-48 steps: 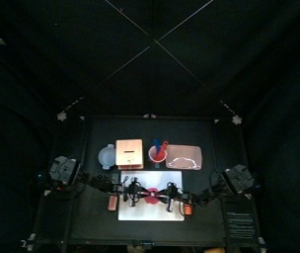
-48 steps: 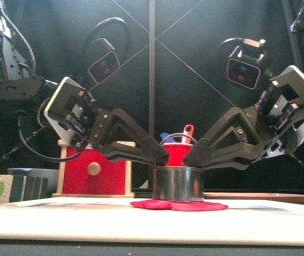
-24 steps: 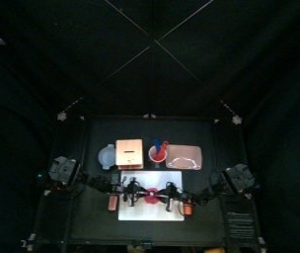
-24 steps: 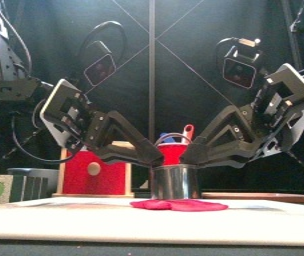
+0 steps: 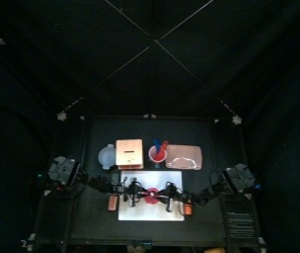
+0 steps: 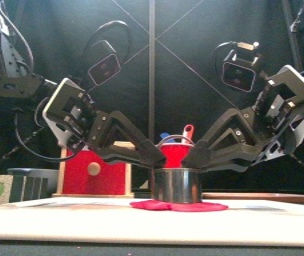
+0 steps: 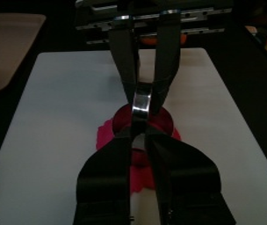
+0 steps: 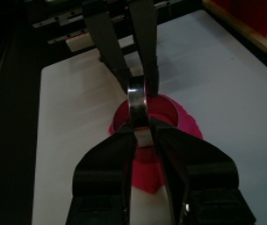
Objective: Get the cutter from the drawer then cut the dough then place the extra dough in the bowl
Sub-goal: Cut the dough
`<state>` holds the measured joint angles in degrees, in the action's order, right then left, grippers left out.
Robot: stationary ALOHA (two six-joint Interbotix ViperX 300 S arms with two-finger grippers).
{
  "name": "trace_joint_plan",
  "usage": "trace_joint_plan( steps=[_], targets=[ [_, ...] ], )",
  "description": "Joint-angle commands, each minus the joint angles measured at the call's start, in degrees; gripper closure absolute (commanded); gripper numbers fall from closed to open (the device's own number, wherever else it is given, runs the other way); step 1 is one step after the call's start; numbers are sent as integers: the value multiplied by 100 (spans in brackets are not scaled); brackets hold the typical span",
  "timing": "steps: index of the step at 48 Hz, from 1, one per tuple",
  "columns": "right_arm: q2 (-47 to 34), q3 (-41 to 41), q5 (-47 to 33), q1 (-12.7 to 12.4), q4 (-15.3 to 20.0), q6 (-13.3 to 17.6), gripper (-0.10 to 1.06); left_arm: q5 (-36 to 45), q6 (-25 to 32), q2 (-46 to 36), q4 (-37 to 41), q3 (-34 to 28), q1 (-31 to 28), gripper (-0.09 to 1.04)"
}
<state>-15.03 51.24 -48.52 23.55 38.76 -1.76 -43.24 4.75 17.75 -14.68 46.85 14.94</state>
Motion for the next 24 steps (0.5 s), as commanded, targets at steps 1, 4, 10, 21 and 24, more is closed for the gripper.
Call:
trace_joint_plan(
  steps=[1, 4, 10, 21, 24],
  targets=[
    [132, -9, 123, 0, 70, 18, 36, 114, -18, -35, 9, 35, 62, 53],
    [132, -9, 149, 0, 88, 18, 36, 114, -44, -35, 9, 62, 62, 53],
    [123, -18, 158, 9, 97, 18, 36, 114, -62, 53, 0, 62, 114, 53],
    [44, -44, 193, 0, 97, 53, 42, 97, -149, 580, -88, -237, 246, 53],
    [18, -53, 220, 9, 97, 70, 44, 70, -158, 624, -88, -264, 255, 53]
  ],
)
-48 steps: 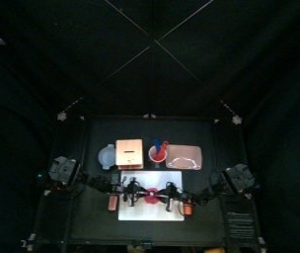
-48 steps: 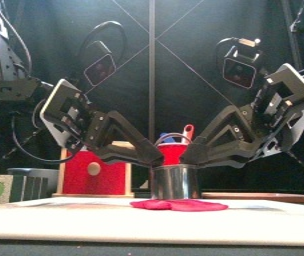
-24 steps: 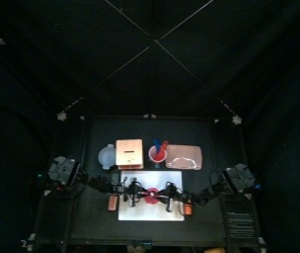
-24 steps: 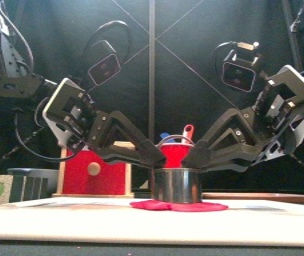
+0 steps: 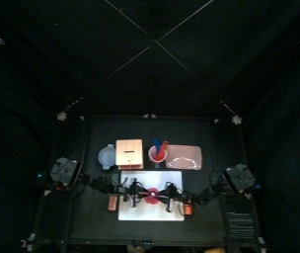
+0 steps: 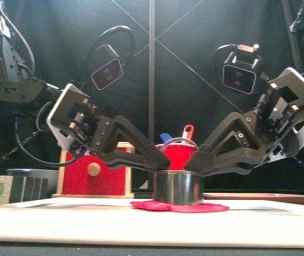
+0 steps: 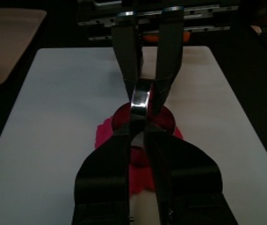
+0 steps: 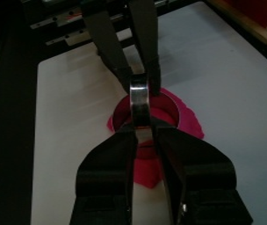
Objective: Get the cutter from the drawer then cut the dough then place the extra dough in the bowl
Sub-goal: Cut the dough
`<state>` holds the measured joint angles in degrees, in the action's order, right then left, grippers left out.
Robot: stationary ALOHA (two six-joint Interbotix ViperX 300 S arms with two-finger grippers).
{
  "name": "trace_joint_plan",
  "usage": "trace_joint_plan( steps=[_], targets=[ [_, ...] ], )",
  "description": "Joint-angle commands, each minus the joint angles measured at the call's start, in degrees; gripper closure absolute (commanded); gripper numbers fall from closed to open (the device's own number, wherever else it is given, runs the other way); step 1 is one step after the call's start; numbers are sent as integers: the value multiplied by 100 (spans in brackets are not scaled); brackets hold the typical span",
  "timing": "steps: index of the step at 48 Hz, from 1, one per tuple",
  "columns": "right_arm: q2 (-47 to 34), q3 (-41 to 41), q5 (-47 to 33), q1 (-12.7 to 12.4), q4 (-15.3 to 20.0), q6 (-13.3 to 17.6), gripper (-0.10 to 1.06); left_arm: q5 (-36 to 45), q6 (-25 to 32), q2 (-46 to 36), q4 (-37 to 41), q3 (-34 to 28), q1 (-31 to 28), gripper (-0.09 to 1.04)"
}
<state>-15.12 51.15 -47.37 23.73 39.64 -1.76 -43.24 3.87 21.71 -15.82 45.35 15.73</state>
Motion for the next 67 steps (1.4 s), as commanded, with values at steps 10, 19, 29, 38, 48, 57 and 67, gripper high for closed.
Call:
trace_joint_plan(
  steps=[10, 19, 29, 38, 48, 57, 67],
  targets=[
    [-9, -62, 114, -26, 9, 70, 45, 44, -105, 246, -44, -44, 202, 53],
    [-62, -97, 123, -35, 0, 70, 45, 35, -290, 264, -70, 53, 281, 53],
    [-70, -237, 123, -44, -44, 0, 45, 35, -519, 325, -149, 114, 413, 53],
    [-97, -211, 141, -44, 0, 18, 45, 35, -571, 352, -149, 132, 475, 53],
    [-158, -246, 141, -105, -26, 18, 45, 35, -580, 387, -246, 141, 501, 53],
    [-255, -290, 176, -123, -26, 44, 45, 35, -615, 431, -246, 167, 519, 53],
    [-343, -343, 308, -123, -9, 53, 45, 35, -686, 439, -237, 176, 545, 55]
  ],
)
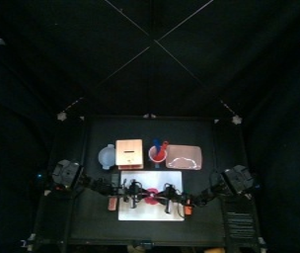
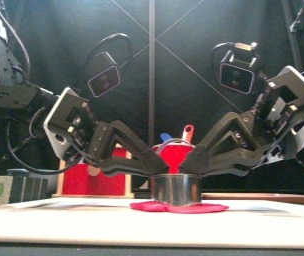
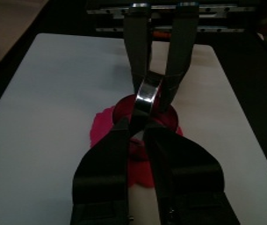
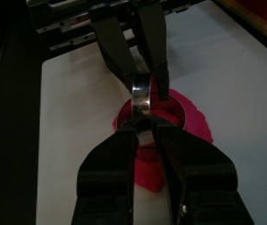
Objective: Get the cutter from the drawer then cut the dough then place the extra dough in the bowl
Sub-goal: Cut the dough
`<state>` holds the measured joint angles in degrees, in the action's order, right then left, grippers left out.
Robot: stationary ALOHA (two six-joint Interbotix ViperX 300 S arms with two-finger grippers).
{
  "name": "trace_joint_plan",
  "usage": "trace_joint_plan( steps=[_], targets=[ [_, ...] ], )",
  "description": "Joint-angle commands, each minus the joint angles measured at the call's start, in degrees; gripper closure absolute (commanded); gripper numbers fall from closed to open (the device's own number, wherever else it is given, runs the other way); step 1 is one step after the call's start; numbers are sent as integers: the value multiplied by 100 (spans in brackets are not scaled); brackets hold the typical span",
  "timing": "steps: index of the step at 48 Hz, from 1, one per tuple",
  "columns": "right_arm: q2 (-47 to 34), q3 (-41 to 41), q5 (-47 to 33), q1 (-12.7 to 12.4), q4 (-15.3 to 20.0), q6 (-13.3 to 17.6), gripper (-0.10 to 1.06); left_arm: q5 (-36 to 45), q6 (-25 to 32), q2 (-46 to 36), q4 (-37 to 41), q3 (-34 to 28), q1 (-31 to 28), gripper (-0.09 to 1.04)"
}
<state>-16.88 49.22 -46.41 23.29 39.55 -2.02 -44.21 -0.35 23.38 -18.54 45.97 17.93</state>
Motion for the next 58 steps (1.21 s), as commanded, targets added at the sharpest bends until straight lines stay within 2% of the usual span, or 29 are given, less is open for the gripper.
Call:
trace_joint_plan(
  steps=[1, 9, 32, 58],
  targets=[
    [-167, -149, 211, -79, 9, 79, 45, 132, -264, 272, 35, 114, 325, 56],
    [-193, -132, 220, -97, 9, 88, 45, 158, -264, 290, 35, 114, 325, 59],
    [-220, -105, 272, -185, 9, 70, 45, 229, -255, 281, 44, 105, 325, 59],
    [-211, -18, 422, -501, -123, 9, 45, 325, -202, 229, 53, 62, 360, 59]
  ],
)
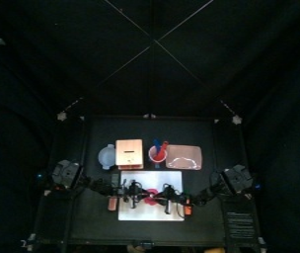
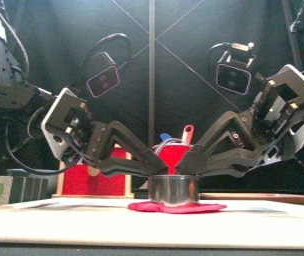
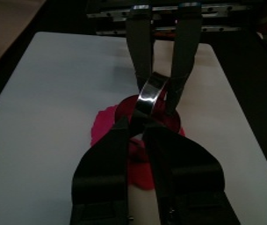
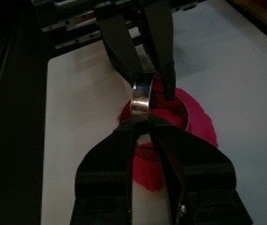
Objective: Get the cutter from the drawer then cut the dough then place the extra dough in the bowl
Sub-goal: Cut the dough
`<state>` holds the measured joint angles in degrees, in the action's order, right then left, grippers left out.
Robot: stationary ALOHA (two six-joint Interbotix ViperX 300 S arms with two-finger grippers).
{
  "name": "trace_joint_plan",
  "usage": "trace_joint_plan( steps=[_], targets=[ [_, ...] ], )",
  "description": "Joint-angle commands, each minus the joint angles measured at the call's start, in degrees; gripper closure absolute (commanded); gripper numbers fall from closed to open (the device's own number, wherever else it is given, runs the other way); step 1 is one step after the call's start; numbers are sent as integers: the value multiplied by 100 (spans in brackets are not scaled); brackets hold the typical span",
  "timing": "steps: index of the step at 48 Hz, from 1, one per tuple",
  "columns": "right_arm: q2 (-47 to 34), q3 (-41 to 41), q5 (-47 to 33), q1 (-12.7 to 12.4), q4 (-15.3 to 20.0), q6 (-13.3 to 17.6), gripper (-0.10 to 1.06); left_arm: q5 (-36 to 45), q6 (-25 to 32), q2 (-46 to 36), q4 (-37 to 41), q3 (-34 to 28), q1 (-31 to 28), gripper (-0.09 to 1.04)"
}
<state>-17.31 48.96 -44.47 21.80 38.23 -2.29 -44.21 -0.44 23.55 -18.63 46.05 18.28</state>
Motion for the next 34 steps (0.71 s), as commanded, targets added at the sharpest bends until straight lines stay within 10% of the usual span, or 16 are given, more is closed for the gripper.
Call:
trace_joint_plan(
  steps=[1, 23, 34],
  targets=[
    [-167, 18, 237, -369, 0, 35, 45, 325, -193, 211, 62, 53, 325, 59],
    [-70, -141, 466, -378, 18, 97, 42, 325, -158, 70, 62, 18, 246, 56],
    [9, -176, 475, -378, 53, 70, 17, 325, -158, -44, 79, 62, 167, 40]
  ],
)
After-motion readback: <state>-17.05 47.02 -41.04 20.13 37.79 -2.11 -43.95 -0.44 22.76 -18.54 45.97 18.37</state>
